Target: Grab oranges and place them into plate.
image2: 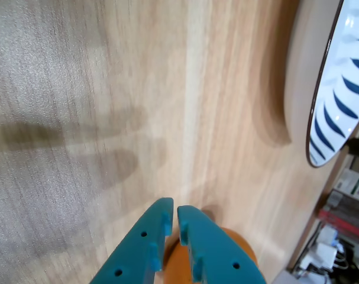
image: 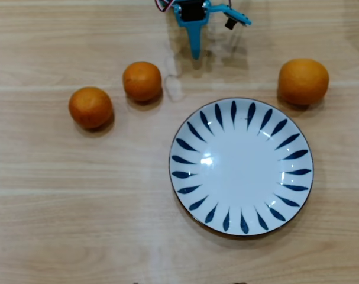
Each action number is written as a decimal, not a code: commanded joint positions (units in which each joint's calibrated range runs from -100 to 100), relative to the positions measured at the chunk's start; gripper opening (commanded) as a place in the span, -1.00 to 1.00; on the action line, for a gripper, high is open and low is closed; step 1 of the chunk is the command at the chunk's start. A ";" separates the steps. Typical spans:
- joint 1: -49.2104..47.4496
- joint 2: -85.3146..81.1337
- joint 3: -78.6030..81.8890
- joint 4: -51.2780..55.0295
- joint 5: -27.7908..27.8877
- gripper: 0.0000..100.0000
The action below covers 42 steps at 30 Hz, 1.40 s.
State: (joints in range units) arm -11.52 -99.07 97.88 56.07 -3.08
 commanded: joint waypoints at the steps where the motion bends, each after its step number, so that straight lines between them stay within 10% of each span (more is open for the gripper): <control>1: -0.01 -0.51 0.22 -0.42 0.05 -0.96; 42: -0.01 -0.51 0.22 -0.42 0.05 -0.96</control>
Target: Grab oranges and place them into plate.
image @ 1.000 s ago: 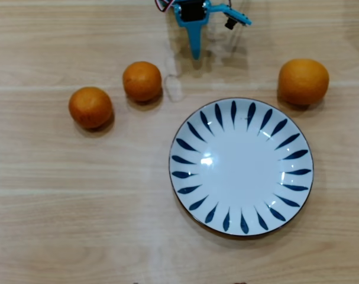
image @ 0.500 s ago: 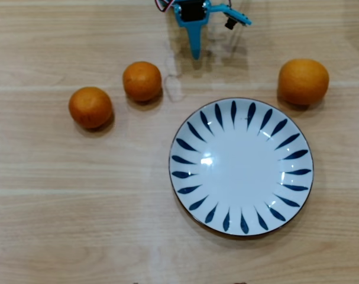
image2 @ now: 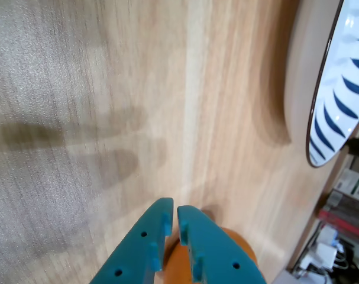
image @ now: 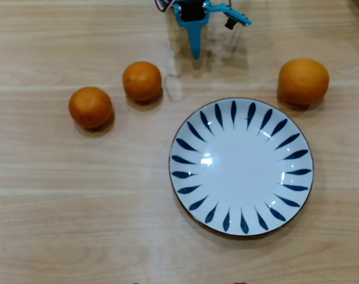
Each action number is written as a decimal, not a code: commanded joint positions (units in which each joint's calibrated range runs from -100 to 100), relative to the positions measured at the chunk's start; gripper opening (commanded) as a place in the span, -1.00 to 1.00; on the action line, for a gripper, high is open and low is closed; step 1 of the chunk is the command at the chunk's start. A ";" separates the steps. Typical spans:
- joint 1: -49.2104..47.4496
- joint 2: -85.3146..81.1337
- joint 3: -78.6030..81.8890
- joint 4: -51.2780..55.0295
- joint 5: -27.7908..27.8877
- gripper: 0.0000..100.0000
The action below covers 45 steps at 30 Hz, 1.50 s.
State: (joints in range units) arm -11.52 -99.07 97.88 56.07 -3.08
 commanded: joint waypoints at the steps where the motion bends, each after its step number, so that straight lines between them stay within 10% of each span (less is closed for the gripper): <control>1: -0.01 -0.51 0.22 -0.42 0.05 -0.96; 19: 7.25 -0.42 -4.85 1.30 -0.22 -0.96; 32: 16.77 50.89 -68.77 15.05 -0.37 -0.95; 45: 25.39 84.53 -100.46 15.82 -6.91 -0.95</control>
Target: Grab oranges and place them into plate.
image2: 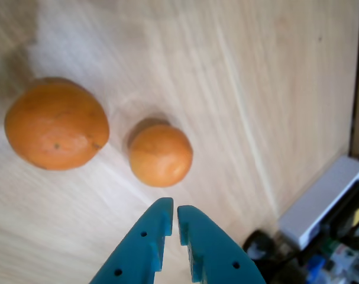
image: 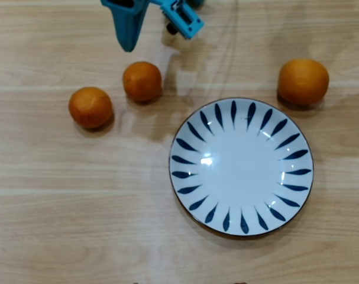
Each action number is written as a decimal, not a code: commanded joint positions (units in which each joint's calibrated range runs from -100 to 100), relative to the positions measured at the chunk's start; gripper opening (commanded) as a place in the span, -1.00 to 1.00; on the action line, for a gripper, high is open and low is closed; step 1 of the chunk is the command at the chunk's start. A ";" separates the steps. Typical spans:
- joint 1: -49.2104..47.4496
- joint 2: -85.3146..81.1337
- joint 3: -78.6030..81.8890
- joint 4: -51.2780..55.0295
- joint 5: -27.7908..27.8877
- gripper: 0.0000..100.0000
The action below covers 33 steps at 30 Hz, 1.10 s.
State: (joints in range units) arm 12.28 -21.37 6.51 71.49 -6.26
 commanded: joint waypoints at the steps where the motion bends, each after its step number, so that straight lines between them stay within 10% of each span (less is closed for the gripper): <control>1: 1.67 8.61 -10.81 0.41 -4.25 -0.95; 16: 5.62 20.78 -17.87 -0.37 -5.29 -0.95; 25: 5.46 24.33 -23.12 0.41 -37.23 -0.95; 33: 6.35 25.26 -23.12 0.58 -45.13 -0.95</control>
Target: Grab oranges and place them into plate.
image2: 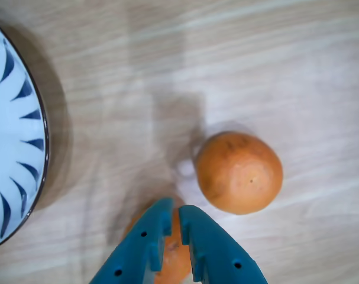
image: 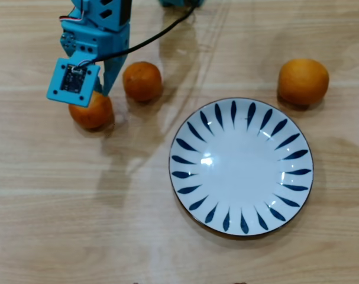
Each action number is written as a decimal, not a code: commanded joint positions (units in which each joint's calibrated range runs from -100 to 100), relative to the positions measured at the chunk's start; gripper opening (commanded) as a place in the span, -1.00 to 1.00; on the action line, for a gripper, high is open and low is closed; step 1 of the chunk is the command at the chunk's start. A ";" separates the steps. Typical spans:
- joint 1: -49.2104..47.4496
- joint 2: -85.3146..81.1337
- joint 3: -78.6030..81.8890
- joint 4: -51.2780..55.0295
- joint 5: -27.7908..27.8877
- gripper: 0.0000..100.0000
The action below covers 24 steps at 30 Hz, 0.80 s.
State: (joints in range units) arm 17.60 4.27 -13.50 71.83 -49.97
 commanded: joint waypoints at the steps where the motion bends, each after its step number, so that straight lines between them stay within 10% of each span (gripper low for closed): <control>1: 1.59 -0.39 -3.11 0.23 -1.31 -0.95; 13: 4.41 -0.05 -3.11 5.22 -1.36 -0.18; 24: 4.09 3.25 -2.75 11.32 -1.62 -0.08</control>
State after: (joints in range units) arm 21.74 7.24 -13.77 82.69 -51.38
